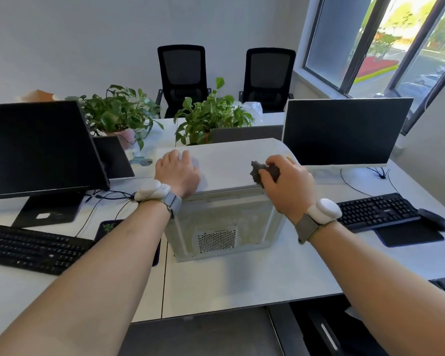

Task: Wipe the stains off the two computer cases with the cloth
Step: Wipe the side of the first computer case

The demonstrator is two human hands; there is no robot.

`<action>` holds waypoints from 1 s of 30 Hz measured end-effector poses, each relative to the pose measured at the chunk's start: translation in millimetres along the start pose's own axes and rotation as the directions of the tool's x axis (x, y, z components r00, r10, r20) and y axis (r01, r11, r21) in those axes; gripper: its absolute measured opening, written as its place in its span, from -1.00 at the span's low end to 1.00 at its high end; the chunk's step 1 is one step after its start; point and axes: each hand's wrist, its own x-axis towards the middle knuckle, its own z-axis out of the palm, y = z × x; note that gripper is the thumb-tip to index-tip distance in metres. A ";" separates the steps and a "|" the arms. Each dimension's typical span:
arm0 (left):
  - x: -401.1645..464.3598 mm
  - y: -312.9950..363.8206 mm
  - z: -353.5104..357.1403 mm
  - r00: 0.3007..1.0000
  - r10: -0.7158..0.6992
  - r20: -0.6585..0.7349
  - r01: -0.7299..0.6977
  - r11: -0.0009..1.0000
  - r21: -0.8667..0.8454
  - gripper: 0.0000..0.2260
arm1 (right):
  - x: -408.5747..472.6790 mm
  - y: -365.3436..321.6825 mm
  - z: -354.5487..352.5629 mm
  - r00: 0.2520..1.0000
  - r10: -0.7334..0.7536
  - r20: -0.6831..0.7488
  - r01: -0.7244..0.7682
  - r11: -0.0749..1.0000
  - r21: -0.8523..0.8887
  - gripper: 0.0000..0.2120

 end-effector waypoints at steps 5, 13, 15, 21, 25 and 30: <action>0.1 0.0 1.0 1.000 -0.002 0.014 0.002 1.000 0.007 -0.73 | -35.6 -13.2 11.9 0.785 0.599 -0.158 -0.495 0.760 0.420 -0.88; -0.1 1.0 1.1 1.000 0.015 0.008 -0.016 0.999 0.041 -0.71 | -48.4 -35.5 59.1 0.691 0.723 -0.003 -0.645 0.618 0.448 -0.64; -0.4 0.7 1.2 1.000 0.021 0.000 -0.020 0.998 0.052 -0.70 | -47.8 -38.6 63.7 0.738 0.675 -0.003 -0.617 0.677 0.402 -0.71; -2.4 1.9 2.4 0.999 0.016 -0.035 -0.013 0.997 0.076 -0.68 | -43.7 -11.0 32.5 0.693 0.718 -0.060 -0.618 0.635 0.464 -0.85; -2.5 2.8 1.5 0.999 0.018 -0.026 -0.015 0.997 0.080 -0.68 | -33.4 -4.7 32.2 0.602 0.780 -0.170 -0.629 0.594 0.501 -0.92; -3.0 3.6 -0.7 1.000 0.016 -0.014 -0.015 0.997 0.076 -0.69 | -44.1 -26.1 49.2 0.715 0.695 -0.070 -0.579 0.645 0.499 -0.89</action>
